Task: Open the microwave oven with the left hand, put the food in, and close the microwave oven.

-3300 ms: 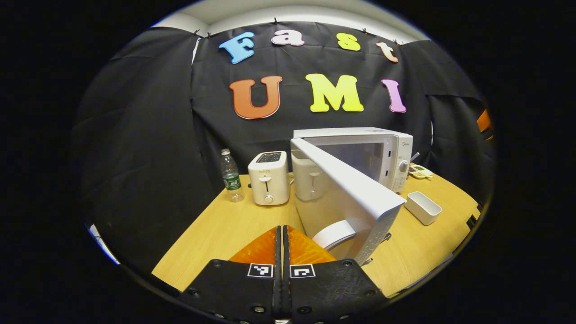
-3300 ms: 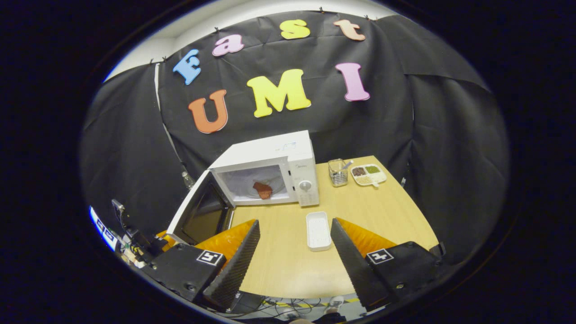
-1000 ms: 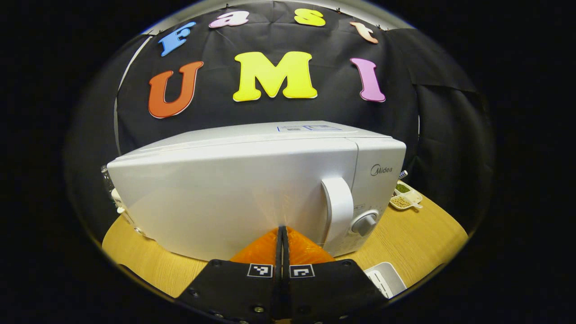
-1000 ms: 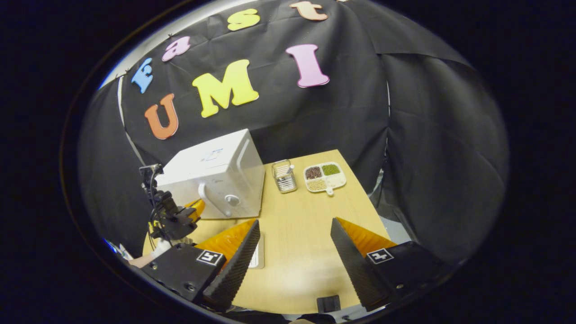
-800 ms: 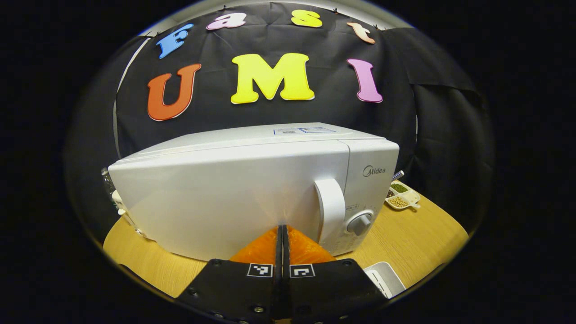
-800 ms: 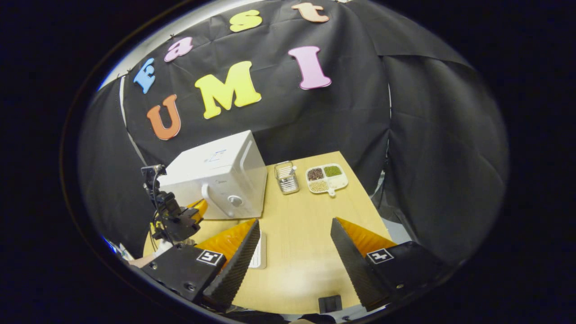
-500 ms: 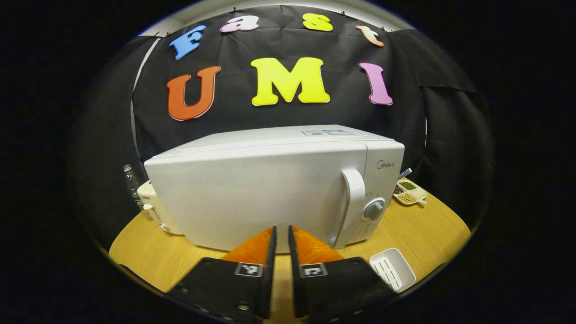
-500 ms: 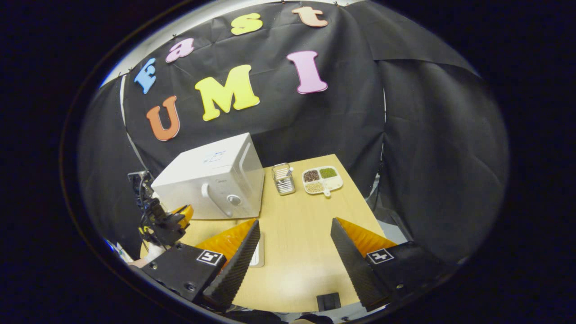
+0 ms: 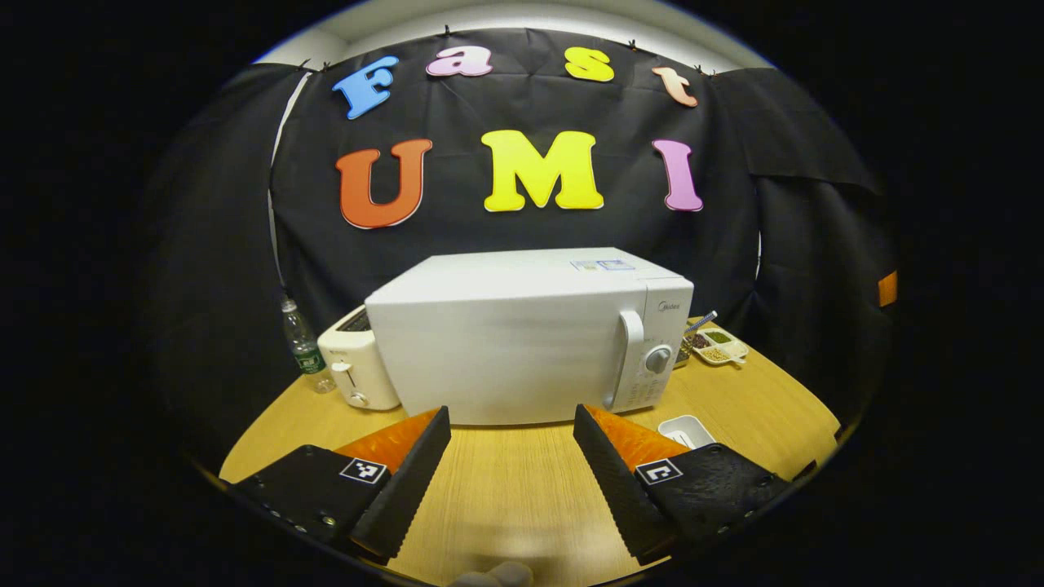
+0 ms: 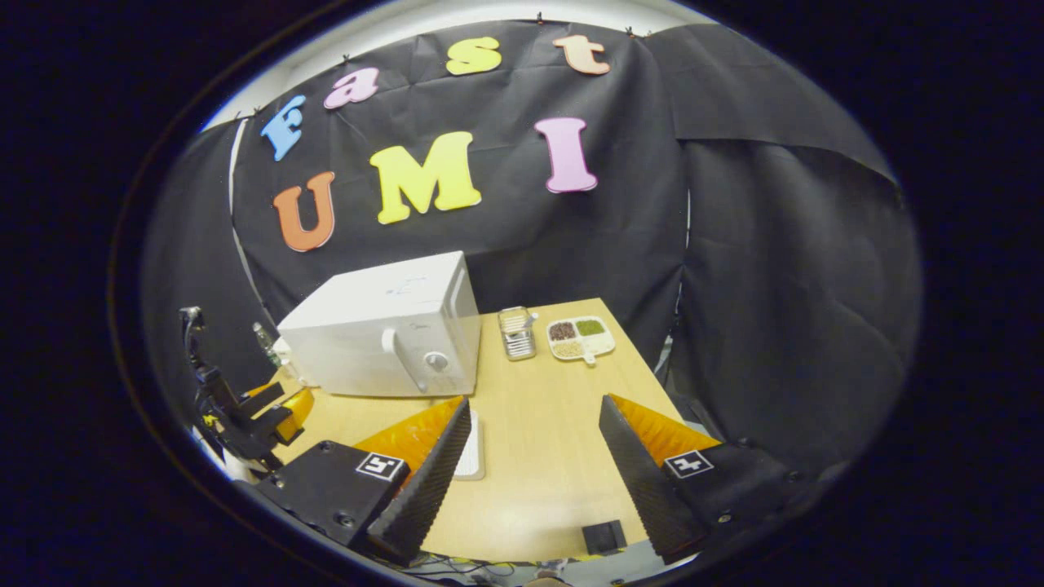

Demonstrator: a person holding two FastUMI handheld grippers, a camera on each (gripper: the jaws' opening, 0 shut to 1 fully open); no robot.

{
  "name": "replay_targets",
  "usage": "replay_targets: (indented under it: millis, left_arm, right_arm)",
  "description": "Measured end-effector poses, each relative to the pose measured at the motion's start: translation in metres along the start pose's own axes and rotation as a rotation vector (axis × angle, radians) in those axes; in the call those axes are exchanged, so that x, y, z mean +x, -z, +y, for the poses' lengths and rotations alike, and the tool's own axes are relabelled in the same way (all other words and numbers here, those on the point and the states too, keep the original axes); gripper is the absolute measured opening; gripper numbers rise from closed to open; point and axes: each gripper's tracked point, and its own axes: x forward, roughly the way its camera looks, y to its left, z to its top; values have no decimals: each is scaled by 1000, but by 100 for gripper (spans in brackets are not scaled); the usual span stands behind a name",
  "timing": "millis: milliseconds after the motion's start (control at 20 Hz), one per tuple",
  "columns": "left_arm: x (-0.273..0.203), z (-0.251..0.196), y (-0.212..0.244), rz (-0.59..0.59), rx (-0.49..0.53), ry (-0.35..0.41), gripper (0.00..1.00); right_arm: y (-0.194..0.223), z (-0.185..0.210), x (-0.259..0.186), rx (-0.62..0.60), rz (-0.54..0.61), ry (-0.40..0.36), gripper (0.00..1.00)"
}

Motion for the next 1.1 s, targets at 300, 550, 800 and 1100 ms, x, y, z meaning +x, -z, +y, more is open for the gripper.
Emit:
replay_targets:
  millis: [300,550,800,1100]
  left_arm:
    - [-99,56,-95,-157,16,-39,97]
    - [-157,94,-161,-257,-20,-73,96]
    - [-180,104,-190,-325,-10,-92,96]
    - [-177,94,-194,-319,-29,-71,96]
  right_arm:
    - [-40,76,-30,-93,-151,-39,91]
    - [-84,127,-56,-96,-274,-92,100]
    - [-109,149,-71,-106,-339,-118,100]
    - [-111,154,-81,-137,-354,-118,91]
